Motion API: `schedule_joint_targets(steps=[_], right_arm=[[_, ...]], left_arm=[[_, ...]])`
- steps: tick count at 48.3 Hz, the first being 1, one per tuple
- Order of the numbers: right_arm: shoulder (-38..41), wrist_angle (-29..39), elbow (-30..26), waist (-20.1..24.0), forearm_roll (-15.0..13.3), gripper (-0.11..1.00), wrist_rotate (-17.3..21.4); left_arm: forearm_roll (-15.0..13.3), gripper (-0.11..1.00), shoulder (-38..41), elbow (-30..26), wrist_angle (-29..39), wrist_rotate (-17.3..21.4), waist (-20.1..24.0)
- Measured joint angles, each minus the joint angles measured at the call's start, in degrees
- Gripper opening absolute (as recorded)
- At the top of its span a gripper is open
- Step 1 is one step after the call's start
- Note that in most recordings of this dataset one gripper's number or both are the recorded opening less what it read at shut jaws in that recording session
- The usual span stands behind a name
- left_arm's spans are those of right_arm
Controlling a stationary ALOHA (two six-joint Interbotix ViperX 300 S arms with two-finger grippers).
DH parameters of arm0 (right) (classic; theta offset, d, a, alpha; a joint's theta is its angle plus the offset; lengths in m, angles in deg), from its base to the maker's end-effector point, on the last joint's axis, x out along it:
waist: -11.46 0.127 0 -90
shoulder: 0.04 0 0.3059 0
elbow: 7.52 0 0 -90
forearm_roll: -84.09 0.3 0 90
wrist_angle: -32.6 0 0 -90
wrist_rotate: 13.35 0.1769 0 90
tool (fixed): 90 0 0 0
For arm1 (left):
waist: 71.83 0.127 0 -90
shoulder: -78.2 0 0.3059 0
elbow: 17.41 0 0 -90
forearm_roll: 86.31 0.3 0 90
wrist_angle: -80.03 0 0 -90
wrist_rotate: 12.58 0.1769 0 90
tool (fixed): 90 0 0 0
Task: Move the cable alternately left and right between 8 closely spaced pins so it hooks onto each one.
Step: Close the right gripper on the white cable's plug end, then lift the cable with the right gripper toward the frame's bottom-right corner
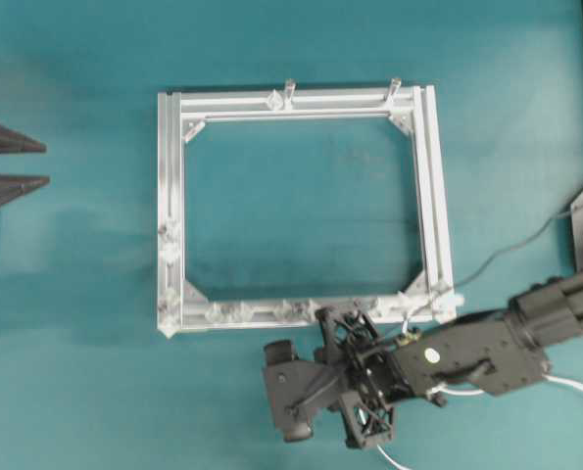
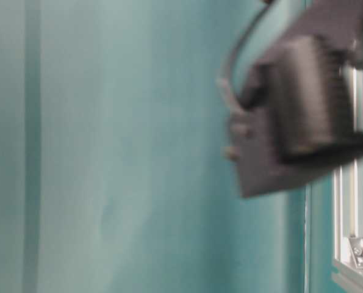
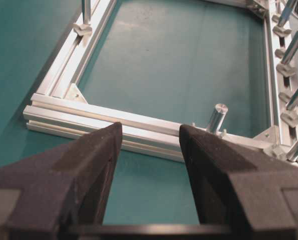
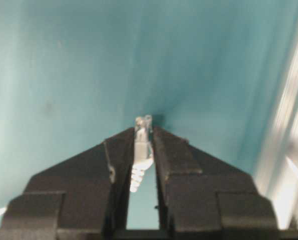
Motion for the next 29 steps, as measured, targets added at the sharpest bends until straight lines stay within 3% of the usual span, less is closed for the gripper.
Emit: schedule_joint_targets(steps=[7,29], right_arm=[[-3.96,2.46,0.00,0.00,-0.26,0.13,4.31],[-7.91,9.67,0.97,0.09,-0.53,0.13,29.00]], left_arm=[[0.00,0.53,0.00,0.18,-0.18,0.00,0.00],[-0.09,0.53,0.00,1.05,-1.23,0.00,0.00]])
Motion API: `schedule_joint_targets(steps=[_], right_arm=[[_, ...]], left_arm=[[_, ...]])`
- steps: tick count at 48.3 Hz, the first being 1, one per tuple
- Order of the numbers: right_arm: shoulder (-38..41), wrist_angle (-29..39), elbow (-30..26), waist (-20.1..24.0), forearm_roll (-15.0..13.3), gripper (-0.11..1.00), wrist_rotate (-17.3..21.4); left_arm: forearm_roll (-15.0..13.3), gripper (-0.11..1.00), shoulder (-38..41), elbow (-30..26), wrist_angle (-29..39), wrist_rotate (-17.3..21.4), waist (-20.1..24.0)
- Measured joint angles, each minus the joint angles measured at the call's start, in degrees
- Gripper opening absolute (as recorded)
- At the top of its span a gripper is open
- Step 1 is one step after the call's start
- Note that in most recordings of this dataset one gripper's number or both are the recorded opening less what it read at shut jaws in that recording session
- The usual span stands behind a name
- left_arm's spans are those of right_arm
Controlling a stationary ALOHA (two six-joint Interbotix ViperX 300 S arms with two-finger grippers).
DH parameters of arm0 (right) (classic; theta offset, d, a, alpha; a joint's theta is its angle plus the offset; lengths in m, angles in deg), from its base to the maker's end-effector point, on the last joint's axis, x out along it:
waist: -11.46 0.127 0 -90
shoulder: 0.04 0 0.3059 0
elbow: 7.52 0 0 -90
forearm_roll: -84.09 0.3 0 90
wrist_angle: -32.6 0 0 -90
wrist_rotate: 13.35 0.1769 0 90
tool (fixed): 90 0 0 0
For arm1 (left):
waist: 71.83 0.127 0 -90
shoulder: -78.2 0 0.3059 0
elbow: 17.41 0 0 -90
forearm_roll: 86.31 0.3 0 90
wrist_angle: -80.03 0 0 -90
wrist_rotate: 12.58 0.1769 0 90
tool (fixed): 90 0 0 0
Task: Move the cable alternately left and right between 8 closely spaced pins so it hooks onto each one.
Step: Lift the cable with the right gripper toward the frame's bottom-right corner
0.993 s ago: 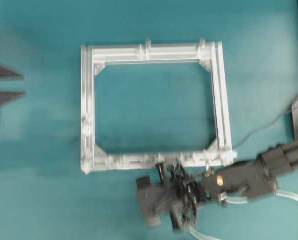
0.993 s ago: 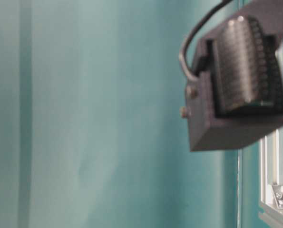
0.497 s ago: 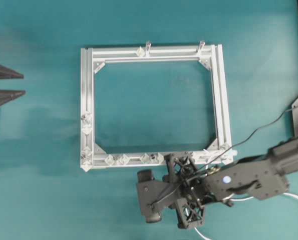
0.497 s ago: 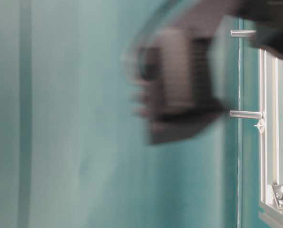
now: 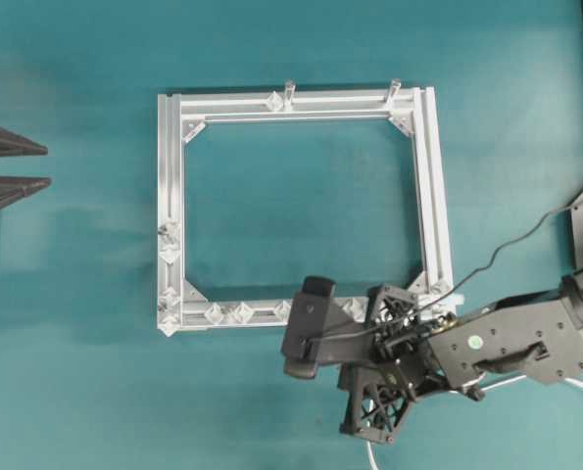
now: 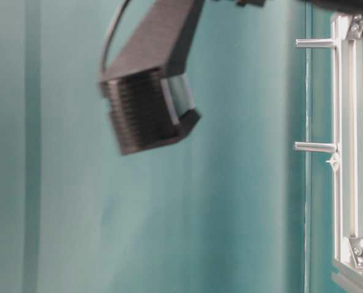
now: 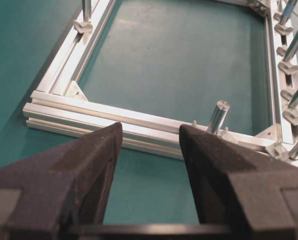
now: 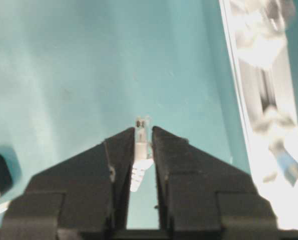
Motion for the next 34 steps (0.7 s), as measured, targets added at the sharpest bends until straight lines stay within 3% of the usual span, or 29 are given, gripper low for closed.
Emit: schedule_joint_targets(steps=[14,34], right_arm=[[-1.76,0.70,3.96,0.35,-0.88,0.13,13.36],[-7.56,9.84,8.17,0.44,-10.11,0.13,38.94]], left_arm=[[0.00,0.53,0.00,0.62,-0.97,0.00,0.00],[0.00,0.53,0.00,1.41,-1.93,0.00,0.35]])
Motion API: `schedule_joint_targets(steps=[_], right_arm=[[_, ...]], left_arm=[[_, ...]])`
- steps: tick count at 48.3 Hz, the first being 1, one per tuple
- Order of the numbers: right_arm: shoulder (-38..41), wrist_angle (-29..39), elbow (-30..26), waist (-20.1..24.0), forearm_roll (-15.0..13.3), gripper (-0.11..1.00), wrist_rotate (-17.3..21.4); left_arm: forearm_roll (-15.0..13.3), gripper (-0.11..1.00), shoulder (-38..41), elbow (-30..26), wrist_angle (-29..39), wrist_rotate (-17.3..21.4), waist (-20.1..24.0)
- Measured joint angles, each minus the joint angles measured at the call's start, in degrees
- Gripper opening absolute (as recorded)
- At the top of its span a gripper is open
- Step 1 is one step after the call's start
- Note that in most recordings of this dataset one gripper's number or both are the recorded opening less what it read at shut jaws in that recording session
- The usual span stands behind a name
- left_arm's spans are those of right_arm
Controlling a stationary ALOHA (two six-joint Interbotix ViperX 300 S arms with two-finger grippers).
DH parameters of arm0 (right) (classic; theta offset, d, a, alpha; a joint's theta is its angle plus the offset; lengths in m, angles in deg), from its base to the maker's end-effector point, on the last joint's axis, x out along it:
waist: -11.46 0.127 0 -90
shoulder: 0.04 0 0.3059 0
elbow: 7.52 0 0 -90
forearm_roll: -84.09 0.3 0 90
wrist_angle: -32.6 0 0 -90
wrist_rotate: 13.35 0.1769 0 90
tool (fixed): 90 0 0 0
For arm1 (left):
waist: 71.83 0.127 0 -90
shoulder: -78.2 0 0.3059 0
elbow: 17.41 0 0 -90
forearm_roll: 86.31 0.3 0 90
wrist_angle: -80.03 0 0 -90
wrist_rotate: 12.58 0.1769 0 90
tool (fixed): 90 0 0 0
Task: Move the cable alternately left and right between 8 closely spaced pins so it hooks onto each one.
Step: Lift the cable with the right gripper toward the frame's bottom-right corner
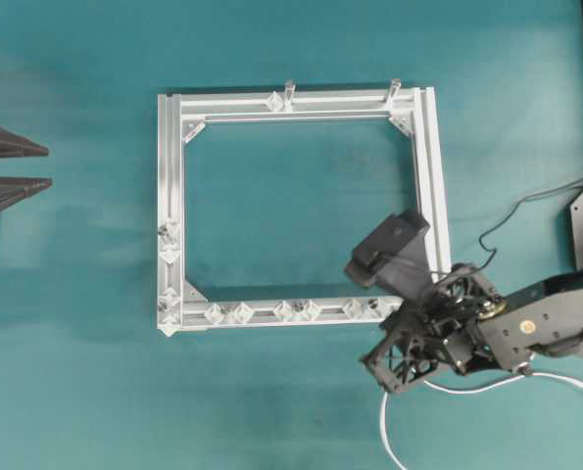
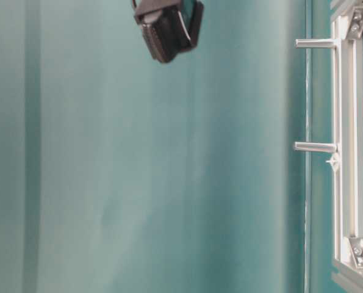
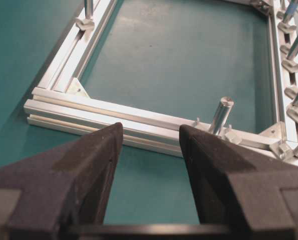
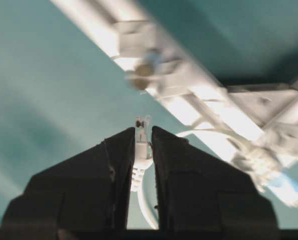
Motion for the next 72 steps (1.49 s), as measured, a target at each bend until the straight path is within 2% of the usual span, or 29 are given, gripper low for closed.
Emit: schedule_joint_targets(steps=[8,13,20,44,72], right_arm=[[-0.26,2.55,0.09,0.00,-1.67,0.13,6.77],[-0.18,2.64,0.35,0.00,-1.93,0.13,9.67],[-0.26,2.72,1.05,-0.18,-2.02,0.13,11.78],[-0.26,2.72,2.90,-3.16,-2.02,0.13,12.30],[-0.26,2.55,2.90,-3.25,-2.11,0.13,12.39]], left_arm=[[0.00,0.52,0.00,0.26,-0.44,0.00,0.97],[0.00,0.52,0.00,0.26,-0.44,0.00,1.41],[0.00,0.52,0.00,0.26,-0.44,0.00,1.76],[0.09,0.52,0.00,0.26,-0.53,0.00,1.85],[0.00,0.53,0.00,0.26,-0.53,0.00,1.85]])
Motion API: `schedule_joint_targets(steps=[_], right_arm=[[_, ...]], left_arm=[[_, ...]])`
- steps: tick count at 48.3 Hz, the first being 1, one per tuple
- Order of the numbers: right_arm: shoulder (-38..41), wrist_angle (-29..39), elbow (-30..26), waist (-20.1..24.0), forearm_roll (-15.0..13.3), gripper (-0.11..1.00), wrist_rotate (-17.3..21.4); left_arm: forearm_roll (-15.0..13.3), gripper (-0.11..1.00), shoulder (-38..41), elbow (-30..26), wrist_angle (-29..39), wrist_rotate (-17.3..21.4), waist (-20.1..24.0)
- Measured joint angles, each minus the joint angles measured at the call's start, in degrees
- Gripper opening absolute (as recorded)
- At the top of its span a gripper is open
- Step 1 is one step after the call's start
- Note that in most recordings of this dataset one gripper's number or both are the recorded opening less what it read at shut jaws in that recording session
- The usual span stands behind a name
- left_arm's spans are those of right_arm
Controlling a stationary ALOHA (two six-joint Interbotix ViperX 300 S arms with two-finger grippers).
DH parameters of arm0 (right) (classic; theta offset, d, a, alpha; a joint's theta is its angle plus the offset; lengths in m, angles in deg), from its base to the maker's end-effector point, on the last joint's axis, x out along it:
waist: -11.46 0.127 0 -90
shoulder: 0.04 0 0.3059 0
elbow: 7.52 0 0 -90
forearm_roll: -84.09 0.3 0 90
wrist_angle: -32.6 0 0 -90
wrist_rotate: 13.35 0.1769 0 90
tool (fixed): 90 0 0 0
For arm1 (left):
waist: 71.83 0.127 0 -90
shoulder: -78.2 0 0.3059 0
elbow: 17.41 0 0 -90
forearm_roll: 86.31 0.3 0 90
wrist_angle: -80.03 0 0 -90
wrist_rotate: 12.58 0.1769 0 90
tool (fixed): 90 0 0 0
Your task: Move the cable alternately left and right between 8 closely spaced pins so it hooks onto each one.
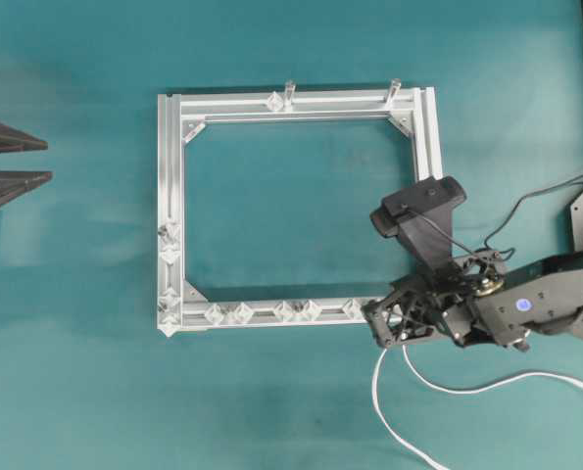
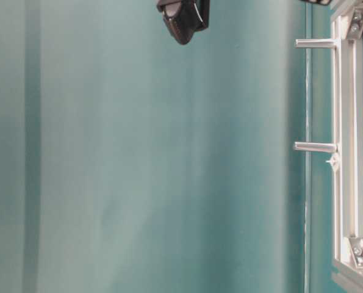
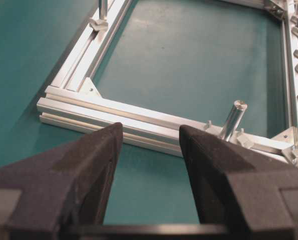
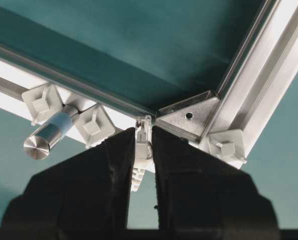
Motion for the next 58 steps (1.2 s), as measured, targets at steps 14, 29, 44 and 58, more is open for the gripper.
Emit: schedule_joint_targets(steps=[14,29,44,58], right_arm=[[0.09,0.00,0.00,-3.34,-1.85,0.13,-1.05],[0.00,-0.18,0.00,-8.17,-5.36,0.13,-4.22],[0.09,-2.99,-0.18,-12.48,-5.89,0.13,-9.49],[4.22,-9.23,-5.19,-13.01,-5.89,0.13,-10.11]], left_arm=[[0.09,0.52,0.00,0.00,0.00,0.00,0.00],[0.00,0.52,0.00,0.00,0.00,0.00,0.00],[0.00,0.52,0.00,0.00,0.00,0.00,0.00],[0.00,0.52,0.00,0.09,0.00,0.00,0.00]])
